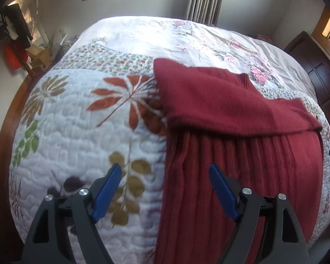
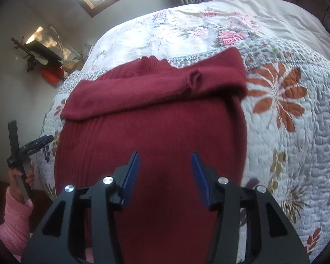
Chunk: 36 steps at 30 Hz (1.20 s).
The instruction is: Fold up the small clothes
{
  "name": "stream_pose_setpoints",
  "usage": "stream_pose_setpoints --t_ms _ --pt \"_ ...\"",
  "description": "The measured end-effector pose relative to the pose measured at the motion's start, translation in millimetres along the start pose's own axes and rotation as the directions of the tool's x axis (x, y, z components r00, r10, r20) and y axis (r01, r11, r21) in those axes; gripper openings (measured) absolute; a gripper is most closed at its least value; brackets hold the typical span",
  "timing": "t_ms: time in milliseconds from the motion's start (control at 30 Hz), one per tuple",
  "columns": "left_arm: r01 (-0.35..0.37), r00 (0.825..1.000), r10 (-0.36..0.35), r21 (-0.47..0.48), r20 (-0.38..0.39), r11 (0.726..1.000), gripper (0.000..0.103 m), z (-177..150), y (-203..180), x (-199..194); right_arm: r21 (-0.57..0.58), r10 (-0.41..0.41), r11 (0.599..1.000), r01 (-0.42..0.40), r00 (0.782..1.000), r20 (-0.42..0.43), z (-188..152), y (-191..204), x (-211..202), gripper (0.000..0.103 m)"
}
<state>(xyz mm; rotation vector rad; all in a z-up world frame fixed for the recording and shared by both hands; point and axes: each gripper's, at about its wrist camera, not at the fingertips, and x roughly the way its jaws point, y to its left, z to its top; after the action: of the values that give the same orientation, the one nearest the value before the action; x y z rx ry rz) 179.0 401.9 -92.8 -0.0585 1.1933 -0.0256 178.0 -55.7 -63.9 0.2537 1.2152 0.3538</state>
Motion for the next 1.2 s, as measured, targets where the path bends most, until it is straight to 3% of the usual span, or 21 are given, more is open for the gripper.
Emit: stream_pose_setpoints --t_ms 200,400,500,700,833,967,1067,1100,1167,1200 --pt "0.054 0.991 -0.054 0.002 -0.123 0.999 0.082 -92.7 14.5 -7.7 0.048 -0.003 0.999 0.005 1.0 -0.031 -88.7 -15.7 -12.7 0.054" --pt "0.151 0.964 -0.162 -0.068 -0.21 0.986 0.082 -150.7 27.4 -2.6 0.086 0.009 0.996 -0.001 0.996 -0.086 -150.6 -29.1 -16.9 0.057" --pt "0.205 0.947 -0.222 -0.098 -0.231 0.974 0.082 -166.2 32.0 3.5 0.098 0.022 0.995 -0.013 0.995 -0.096 -167.5 -35.6 -19.0 0.057" --pt "0.223 0.946 -0.24 -0.103 -0.218 0.969 0.084 -174.1 32.5 13.5 0.104 0.03 0.994 -0.02 0.994 -0.103 -181.2 -38.8 -19.3 0.058" --pt "0.321 0.915 -0.338 -0.11 -0.22 0.941 0.083 -178.3 25.7 15.7 0.116 0.045 0.993 -0.033 0.994 -0.099 -191.4 -44.1 -22.5 0.059" --pt "0.364 0.899 -0.377 -0.1 -0.224 0.926 0.083 -185.7 17.3 19.7 0.121 0.084 0.99 -0.072 0.991 -0.1 -202.1 -50.4 -28.9 0.063" --pt "0.411 0.874 -0.433 -0.14 -0.22 0.901 0.069 -186.9 20.1 16.6 0.126 0.102 0.988 -0.088 0.988 -0.115 -213.2 -54.1 -30.4 0.065" --pt "0.408 0.875 -0.432 -0.145 -0.22 0.901 0.067 -189.3 20.2 16.1 0.127 0.104 0.988 -0.089 0.987 -0.119 -217.8 -54.8 -30.8 0.066" --pt "0.403 0.877 -0.428 -0.149 -0.219 0.903 0.048 -188.8 21.4 13.7 0.131 0.128 0.985 -0.112 0.983 -0.129 -223.2 -54.6 -28.7 0.066" --pt "0.408 0.875 -0.434 -0.154 -0.215 0.9 0.046 -189.9 21.7 12.3 0.138 0.152 0.981 -0.133 0.979 -0.136 -225.8 -54.5 -26.5 0.068"
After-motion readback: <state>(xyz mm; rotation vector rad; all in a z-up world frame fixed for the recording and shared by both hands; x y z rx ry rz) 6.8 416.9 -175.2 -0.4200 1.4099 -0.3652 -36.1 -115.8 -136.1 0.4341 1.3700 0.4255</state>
